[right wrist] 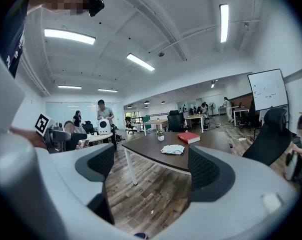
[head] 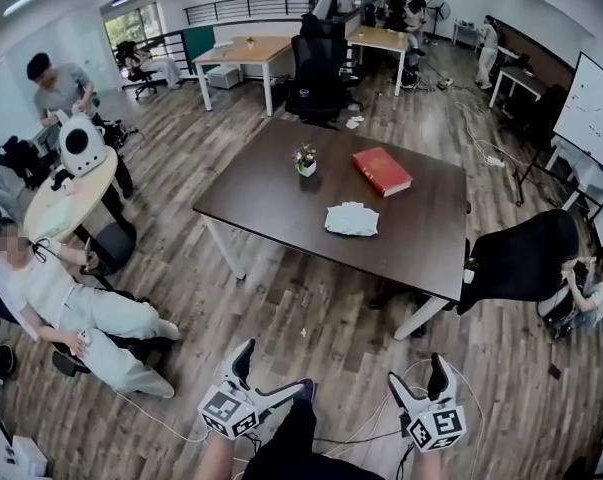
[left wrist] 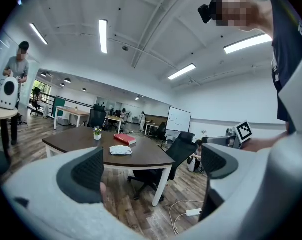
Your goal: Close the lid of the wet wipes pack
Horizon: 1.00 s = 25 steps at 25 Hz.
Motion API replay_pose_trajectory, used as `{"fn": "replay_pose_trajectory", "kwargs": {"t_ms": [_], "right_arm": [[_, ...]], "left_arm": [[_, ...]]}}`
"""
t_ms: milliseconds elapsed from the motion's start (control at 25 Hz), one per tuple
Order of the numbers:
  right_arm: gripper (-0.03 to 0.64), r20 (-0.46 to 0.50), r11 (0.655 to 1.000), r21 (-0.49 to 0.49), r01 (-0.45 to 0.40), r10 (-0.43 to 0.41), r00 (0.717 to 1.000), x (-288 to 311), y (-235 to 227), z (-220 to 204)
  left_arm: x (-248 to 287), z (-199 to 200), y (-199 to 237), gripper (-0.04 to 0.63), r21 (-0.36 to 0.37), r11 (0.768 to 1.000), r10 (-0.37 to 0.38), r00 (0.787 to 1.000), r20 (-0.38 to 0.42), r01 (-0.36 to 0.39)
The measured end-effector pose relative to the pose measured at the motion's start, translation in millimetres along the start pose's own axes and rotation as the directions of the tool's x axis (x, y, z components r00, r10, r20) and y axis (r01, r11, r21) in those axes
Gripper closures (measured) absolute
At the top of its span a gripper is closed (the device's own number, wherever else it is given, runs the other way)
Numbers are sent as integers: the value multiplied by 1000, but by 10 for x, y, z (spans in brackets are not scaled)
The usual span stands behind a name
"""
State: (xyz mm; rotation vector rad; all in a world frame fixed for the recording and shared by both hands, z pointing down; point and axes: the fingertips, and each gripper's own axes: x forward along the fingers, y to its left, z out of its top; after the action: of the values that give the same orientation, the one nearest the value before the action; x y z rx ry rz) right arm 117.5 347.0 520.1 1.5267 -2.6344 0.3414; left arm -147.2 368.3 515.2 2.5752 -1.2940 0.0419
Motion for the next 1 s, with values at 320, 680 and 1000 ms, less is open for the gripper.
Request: {"fn": "replay_pose_trajectory", "kwargs": {"t_ms": [320, 680, 1000], "right_arm": [[141, -17, 1000, 2, 12, -12, 1000, 563, -152, 218], [141, -15, 998, -33, 61, -62, 998, 1301, -266, 512], [141, 13, 994, 34, 99, -100, 995, 1772, -392, 587]], "left_arm": [[382, 278, 410, -3, 13, 1000, -13, 1000, -19, 13], [896, 588, 1073, -1, 69, 996, -48, 998, -51, 52], [1259, 638, 1492, 0, 60, 992, -110, 991, -74, 114]]}}
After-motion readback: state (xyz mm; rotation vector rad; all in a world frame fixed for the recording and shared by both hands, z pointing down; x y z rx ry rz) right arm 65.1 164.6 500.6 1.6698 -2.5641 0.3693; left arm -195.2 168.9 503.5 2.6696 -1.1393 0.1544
